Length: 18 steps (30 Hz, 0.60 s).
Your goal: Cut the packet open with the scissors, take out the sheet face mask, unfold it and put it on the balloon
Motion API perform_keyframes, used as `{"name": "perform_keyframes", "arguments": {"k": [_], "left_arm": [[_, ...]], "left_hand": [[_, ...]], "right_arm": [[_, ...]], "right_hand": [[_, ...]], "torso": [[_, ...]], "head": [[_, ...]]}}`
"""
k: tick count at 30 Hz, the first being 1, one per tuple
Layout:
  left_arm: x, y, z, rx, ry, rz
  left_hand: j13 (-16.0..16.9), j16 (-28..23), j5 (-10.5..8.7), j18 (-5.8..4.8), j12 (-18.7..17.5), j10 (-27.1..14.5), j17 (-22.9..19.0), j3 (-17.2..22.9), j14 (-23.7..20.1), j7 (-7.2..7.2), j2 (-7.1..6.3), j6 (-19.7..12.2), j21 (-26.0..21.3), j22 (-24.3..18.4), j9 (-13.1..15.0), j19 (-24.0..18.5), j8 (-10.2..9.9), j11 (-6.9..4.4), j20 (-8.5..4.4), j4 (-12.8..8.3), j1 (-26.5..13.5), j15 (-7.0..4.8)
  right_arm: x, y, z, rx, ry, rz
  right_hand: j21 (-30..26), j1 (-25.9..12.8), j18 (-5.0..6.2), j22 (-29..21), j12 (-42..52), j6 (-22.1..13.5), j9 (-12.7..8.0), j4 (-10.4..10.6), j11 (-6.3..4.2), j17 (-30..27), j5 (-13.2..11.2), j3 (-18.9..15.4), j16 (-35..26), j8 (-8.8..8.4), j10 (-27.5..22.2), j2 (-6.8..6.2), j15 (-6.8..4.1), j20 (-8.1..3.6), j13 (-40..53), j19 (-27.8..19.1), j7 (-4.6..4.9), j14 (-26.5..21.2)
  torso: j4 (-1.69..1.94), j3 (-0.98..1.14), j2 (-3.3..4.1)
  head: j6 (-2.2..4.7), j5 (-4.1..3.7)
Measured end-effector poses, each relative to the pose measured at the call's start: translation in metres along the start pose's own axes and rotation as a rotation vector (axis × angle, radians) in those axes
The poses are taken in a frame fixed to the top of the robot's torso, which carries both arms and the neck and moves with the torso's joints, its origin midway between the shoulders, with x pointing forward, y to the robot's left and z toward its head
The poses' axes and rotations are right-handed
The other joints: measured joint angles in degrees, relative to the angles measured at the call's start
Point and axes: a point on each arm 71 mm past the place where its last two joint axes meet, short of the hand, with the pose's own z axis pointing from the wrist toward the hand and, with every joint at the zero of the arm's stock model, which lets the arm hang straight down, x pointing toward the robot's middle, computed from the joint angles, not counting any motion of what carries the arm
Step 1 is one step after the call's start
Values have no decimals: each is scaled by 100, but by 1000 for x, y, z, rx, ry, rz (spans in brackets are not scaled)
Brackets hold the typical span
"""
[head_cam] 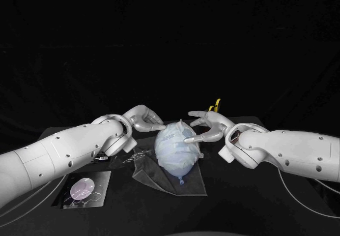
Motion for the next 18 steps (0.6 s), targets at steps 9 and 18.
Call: {"name": "perform_keyframes", "arguments": {"k": [9,18], "left_arm": [[1,0,-3,5,22,-5],[2,-1,-6,14,35,-22]], "left_hand": [[-53,57,0,0,74,-22,-82,-477,-53,21,186,23,-112,-84,-69,-22,0,22,21,17,-500,10],[-73,84,0,-1,83,-62,-112,-626,-94,21,206,22,-136,-108,-94,-21,0,21,20,9,-565,11]], "right_arm": [[4,0,2,5,20,0],[5,-1,5,14,30,-15]], "right_hand": [[0,-141,-1,-50,-12,-40,-7,8,30,-44,12,-39,-22,0,-139,-30,21,30,0,-71,-2,-153],[0,-193,-2,-92,-133,-145,-28,-7,64,-157,22,-55,-67,0,-564,-82,61,29,-31,-114,-9,-538]], "torso": [[3,-1,13],[9,-6,33]], "head": [[-7,-4],[-25,-16]]}}
